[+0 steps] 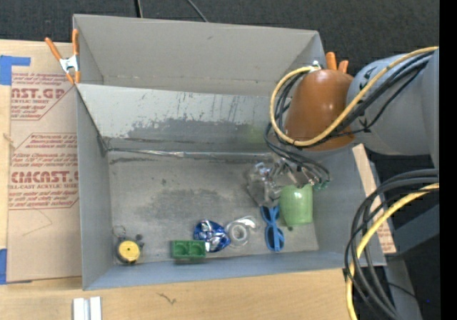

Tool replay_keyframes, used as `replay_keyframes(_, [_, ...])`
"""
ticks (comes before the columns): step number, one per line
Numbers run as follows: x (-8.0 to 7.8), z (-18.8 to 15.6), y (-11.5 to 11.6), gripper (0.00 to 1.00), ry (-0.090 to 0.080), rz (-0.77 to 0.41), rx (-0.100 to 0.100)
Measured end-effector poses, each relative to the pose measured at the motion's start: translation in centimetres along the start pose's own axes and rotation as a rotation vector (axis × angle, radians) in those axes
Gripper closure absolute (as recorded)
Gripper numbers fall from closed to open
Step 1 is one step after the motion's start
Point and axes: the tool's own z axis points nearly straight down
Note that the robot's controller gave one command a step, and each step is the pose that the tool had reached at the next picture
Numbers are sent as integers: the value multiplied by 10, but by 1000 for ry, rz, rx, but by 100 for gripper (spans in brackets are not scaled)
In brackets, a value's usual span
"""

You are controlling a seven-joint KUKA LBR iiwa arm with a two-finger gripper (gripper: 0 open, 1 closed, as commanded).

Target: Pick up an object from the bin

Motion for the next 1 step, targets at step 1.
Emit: replay_keyframes(1, [0,0,0,0,0,0,0])
